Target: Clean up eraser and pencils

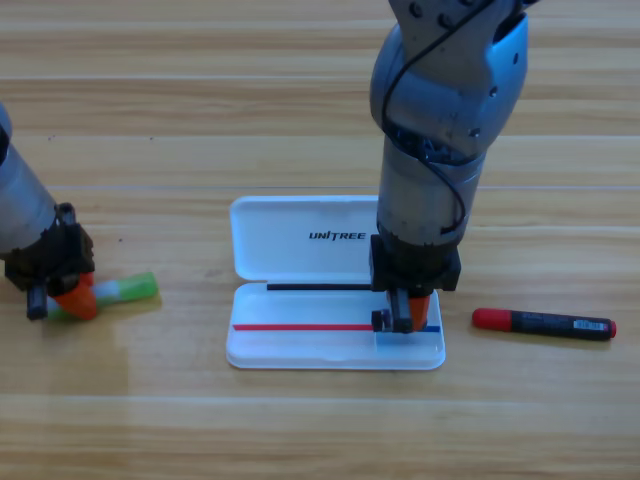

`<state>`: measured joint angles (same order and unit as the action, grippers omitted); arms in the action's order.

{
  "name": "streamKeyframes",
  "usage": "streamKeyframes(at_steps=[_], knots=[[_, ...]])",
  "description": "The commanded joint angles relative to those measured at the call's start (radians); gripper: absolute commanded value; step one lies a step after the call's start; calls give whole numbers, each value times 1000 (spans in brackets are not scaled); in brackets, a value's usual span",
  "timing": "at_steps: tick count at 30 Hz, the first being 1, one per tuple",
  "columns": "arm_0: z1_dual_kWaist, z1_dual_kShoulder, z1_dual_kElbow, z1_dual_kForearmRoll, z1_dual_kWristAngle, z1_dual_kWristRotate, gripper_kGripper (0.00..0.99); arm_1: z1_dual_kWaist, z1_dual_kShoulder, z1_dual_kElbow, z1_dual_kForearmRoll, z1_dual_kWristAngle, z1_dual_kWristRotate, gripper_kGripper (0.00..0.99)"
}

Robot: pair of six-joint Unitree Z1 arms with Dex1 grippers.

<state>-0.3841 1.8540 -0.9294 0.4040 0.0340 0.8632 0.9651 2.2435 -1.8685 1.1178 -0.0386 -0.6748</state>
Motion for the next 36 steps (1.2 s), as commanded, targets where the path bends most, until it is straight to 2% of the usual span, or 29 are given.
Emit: streamKeyframes(at_steps=[1,3,11,26,28,29,30,31,36], knots=[[11,1,7,-5,24,23,46,-11,62,41,14,-6,-9,0],[11,-1,4,-2,32,28,0,-14,61,46,14,-6,-9,0],[11,-53,6,13,50,43,0,-28,62,52,11,-9,-9,0],[13,-217,-55,200,41,108,0,-43,71,55,-6,-12,-9,0],[13,-234,-57,211,41,111,0,-43,71,55,-6,-10,-9,393],[11,-243,-59,217,38,111,0,-45,71,57,-6,-9,-9,555],[13,-248,-62,225,38,111,0,-45,71,57,-6,-10,-9,686],[13,-254,-65,233,38,111,0,-45,71,55,-6,-10,-9,773],[-2,-280,-83,266,37,106,0,-45,36,63,-6,-6,-9,834]])
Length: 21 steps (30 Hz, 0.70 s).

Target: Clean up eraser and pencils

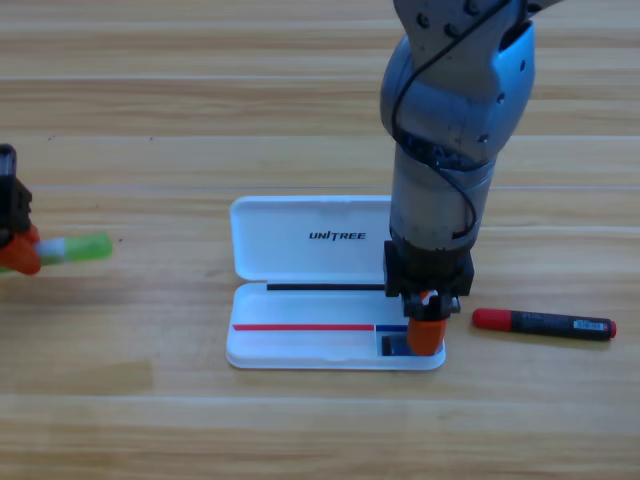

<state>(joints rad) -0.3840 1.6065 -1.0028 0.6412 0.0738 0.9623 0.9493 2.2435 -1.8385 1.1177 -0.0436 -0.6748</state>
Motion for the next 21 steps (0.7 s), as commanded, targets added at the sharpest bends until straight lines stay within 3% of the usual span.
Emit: streamKeyframes(at_steps=[1,6,10,16,21], knots=[[-12,-39,-13,32,-3,6,0,-29,13,41,-6,4,-9,838],[-79,-40,-57,75,-3,-7,0,-47,-213,154,2,39,-9,859],[-154,-28,-92,103,1,-40,0,-109,-360,274,2,31,-62,861],[-277,33,-128,120,6,-114,0,-201,-348,403,-30,1,-151,859],[-365,112,-163,118,4,-162,0,-261,-275,452,-139,-1,-201,859]])
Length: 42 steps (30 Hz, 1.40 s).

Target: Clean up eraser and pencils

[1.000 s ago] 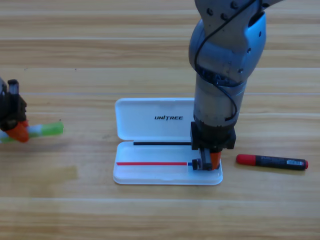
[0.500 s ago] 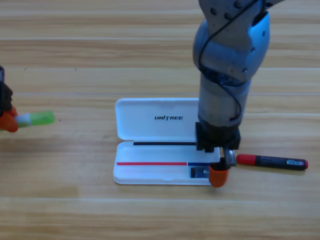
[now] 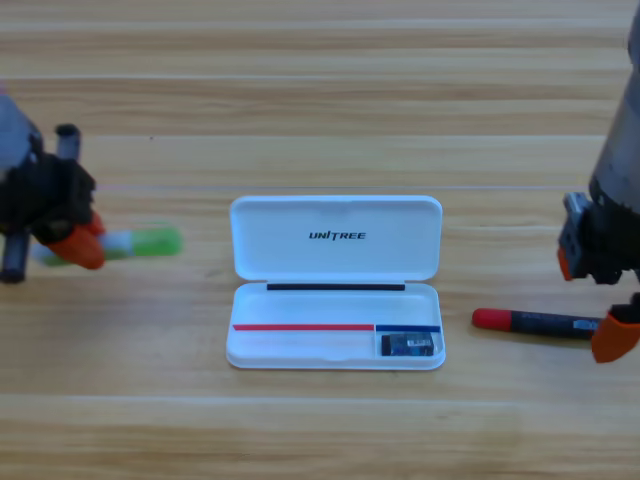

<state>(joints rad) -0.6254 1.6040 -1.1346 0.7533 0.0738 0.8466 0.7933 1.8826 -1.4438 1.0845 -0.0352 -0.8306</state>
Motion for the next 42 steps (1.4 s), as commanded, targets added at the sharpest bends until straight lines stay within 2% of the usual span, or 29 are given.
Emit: streamKeyframes(at_steps=[1,8,15,19,28,30,33,42], knots=[[-139,134,-43,3,4,-55,0,-115,98,62,-129,-9,-58,859],[-237,261,-134,3,23,-110,0,-131,161,82,-192,32,-113,859],[-272,341,-185,5,29,-126,0,-129,196,99,-204,64,-137,853],[-283,372,-203,5,26,-130,0,-129,227,103,-218,67,-142,805],[-298,412,-232,5,27,-147,0,-129,291,105,-238,48,-148,431],[-300,419,-240,5,26,-149,0,-129,296,108,-244,43,-148,281],[-301,430,-249,5,24,-152,0,-129,296,106,-244,44,-148,0],[-304,458,-281,5,24,-153,0,-129,178,106,-238,38,-139,0]])
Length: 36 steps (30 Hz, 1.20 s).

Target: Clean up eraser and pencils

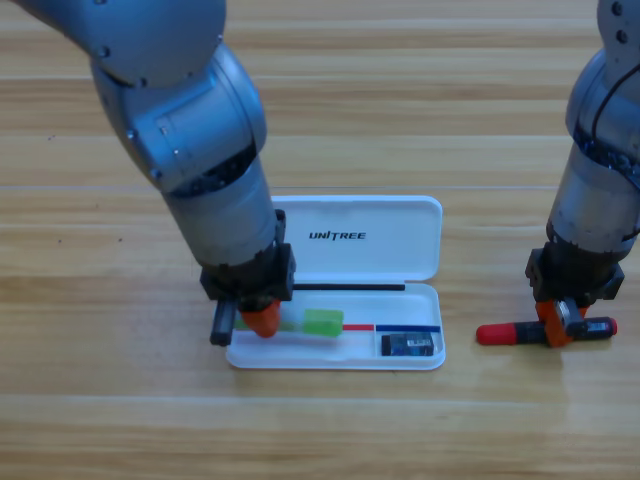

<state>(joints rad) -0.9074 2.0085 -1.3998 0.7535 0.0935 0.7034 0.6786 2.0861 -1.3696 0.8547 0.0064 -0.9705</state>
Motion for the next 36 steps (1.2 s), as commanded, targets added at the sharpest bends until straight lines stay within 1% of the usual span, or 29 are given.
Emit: streamKeyframes(at_steps=[1,6,11,23,36], knots=[[-22,56,-18,4,3,-12,0,-14,-49,32,-2,-6,1,0],[-24,64,-27,4,2,-15,0,-5,-127,21,41,-17,1,0],[-25,73,-33,4,-3,-19,0,6,-158,20,61,-20,4,0],[-37,93,-54,4,-6,-28,0,6,-159,30,63,-32,10,0],[-42,96,-56,6,2,-32,0,6,-144,30,63,-36,10,0]])
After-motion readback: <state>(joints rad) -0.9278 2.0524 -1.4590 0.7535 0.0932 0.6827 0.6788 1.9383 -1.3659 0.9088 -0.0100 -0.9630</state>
